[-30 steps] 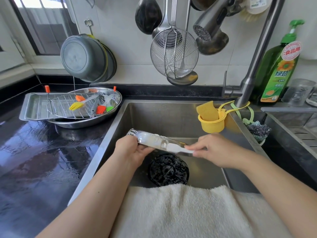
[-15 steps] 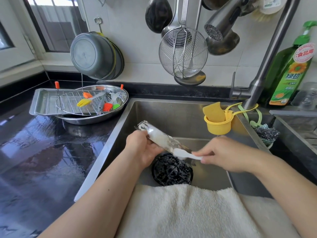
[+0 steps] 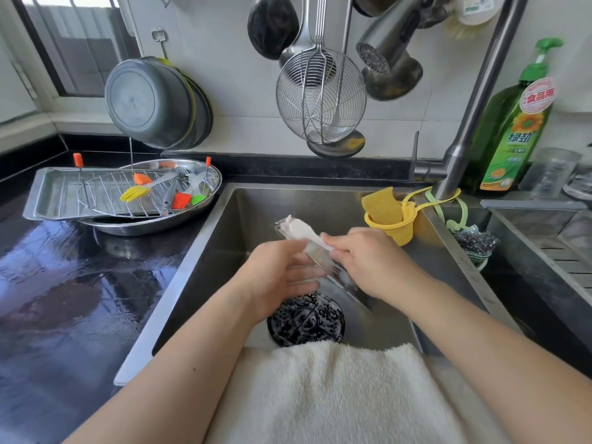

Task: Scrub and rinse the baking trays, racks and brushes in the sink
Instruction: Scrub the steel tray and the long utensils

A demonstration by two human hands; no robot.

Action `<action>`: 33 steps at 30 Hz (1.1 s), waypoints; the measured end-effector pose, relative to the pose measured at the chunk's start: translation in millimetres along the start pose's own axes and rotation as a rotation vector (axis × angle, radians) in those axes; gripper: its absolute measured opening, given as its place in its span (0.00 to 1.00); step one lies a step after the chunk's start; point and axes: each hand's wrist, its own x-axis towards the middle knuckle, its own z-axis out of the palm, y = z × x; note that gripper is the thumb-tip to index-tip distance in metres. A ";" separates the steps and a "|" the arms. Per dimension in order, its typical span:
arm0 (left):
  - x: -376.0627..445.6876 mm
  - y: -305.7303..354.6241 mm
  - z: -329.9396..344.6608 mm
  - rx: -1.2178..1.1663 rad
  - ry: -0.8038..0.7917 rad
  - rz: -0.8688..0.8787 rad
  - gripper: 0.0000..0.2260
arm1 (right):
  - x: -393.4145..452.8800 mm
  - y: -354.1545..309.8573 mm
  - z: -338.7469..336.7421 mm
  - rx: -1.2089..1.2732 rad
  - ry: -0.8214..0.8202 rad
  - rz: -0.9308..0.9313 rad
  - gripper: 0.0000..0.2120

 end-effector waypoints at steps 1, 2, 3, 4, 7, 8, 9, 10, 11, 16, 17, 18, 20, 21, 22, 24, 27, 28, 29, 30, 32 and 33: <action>0.1 -0.9 -1.1 0.009 0.001 0.000 0.09 | -1.8 -0.4 0.6 0.001 -0.042 -0.010 0.18; 0.8 -1.9 -3.0 0.007 0.009 -0.009 0.08 | -4.4 -2.2 1.7 0.001 -0.083 -0.024 0.18; 1.1 -2.1 -4.9 -0.013 0.018 -0.024 0.08 | -6.9 -5.0 2.5 -0.001 -0.114 -0.035 0.18; 1.9 -2.2 -7.3 -0.056 0.029 -0.040 0.09 | -8.4 -7.1 2.4 -0.005 -0.129 -0.038 0.18; 3.8 -1.5 -11.3 -0.206 0.051 -0.068 0.11 | -7.8 -3.9 0.5 0.002 -0.132 -0.014 0.18; 3.4 -0.8 -11.5 -0.235 0.062 -0.072 0.10 | -7.8 -3.1 -0.3 0.011 -0.132 0.001 0.18; 2.7 -0.1 -11.7 -0.258 0.077 -0.073 0.08 | -8.3 -1.8 -1.5 0.014 -0.134 0.017 0.17; 2.2 0.4 -12.5 -0.277 0.101 -0.074 0.08 | -8.9 -0.4 -2.9 0.013 -0.140 0.031 0.17; 2.5 0.8 -14.7 -0.301 0.127 -0.073 0.08 | -10.5 0.9 -4.8 0.014 -0.149 0.041 0.16; 9.2 3.8 -31.2 -0.430 0.311 -0.041 0.14 | -22.7 13.6 -18.2 0.019 -0.341 0.072 0.14; 10.4 4.6 -33.2 -0.459 0.343 -0.033 0.15 | -24.2 18.6 -18.7 0.015 -0.375 0.082 0.14; 11.8 5.4 -35.2 -0.489 0.368 -0.030 0.15 | -25.0 23.3 -20.2 0.017 -0.389 0.099 0.14; 12.8 7.1 -36.9 -0.547 0.399 -0.032 0.15 | -24.0 30.7 -26.2 0.033 -0.375 0.146 0.15; 13.2 7.6 -36.6 -0.556 0.409 -0.038 0.15 | -23.6 33.0 -27.8 0.037 -0.366 0.159 0.15; 13.4 7.7 -35.8 -0.550 0.413 -0.046 0.15 | -23.4 31.1 -28.3 0.029 -0.358 0.161 0.15; 12.9 6.5 -32.4 -0.530 0.406 -0.068 0.15 | -22.8 19.0 -23.1 0.017 -0.332 0.132 0.15; 13.1 3.8 -27.2 -0.474 0.393 -0.095 0.17 | -17.0 -4.6 1.4 -0.022 -0.238 -0.010 0.17; 14.7 3.1 -27.6 -0.475 0.391 -0.090 0.17 | -12.7 -10.9 5.6 -0.048 -0.203 -0.042 0.17; 14.7 3.1 -28.2 -0.493 0.390 -0.087 0.17 | -8.4 -14.0 6.1 -0.057 -0.179 -0.044 0.18; 15.6 3.4 -29.8 -0.518 0.390 -0.084 0.17 | -5.3 -13.0 3.8 -0.050 -0.160 -0.022 0.18; 15.5 4.3 -32.5 -0.556 0.408 -0.070 0.17 | -5.1 0.9 -4.4 -0.076 -0.159 0.046 0.17; 14.9 5.3 -33.5 -0.560 0.427 -0.064 0.16 | -8.0 11.3 -8.9 -0.111 -0.195 0.084 0.17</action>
